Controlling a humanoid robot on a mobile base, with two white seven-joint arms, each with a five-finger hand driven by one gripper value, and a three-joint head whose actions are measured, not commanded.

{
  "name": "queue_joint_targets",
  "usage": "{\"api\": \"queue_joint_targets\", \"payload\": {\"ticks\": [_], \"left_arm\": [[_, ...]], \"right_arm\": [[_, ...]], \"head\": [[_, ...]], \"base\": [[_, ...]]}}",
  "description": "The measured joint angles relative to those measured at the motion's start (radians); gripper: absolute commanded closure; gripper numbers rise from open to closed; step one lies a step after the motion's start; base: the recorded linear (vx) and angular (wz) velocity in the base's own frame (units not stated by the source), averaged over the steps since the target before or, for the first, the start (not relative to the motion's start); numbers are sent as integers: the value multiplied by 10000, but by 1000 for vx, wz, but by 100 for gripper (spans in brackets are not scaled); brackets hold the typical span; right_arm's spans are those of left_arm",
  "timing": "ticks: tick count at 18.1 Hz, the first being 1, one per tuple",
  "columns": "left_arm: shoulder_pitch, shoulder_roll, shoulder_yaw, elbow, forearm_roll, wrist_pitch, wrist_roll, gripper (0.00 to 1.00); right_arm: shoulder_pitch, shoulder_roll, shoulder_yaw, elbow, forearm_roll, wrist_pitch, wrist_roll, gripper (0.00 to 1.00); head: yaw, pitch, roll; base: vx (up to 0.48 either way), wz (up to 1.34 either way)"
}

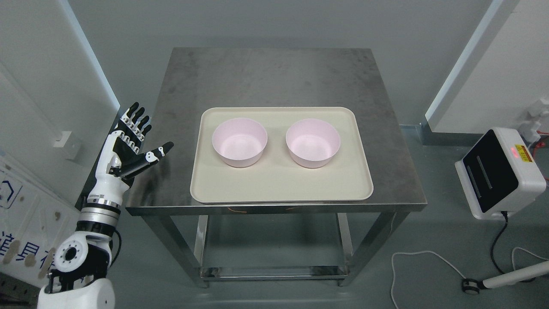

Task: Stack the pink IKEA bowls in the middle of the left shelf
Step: 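Reach the left hand over the pink bowl nearer the left hand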

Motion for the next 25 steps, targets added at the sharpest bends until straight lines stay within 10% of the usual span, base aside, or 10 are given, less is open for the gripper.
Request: {"api": "queue_joint_targets", "payload": {"ticks": [14, 25], "left_arm": [[-1416, -12, -990, 542, -1901, -473, -1136, 6], [-3910, 619, -2685, 1990, -4486, 1796, -3039, 21]], "right_arm": [[0, 0, 0, 0, 0, 0, -3, 0], [0, 0, 0, 0, 0, 0, -4, 0]], "head": [[0, 0, 0], [0, 0, 0]], "base": [[0, 0], [0, 0]]}}
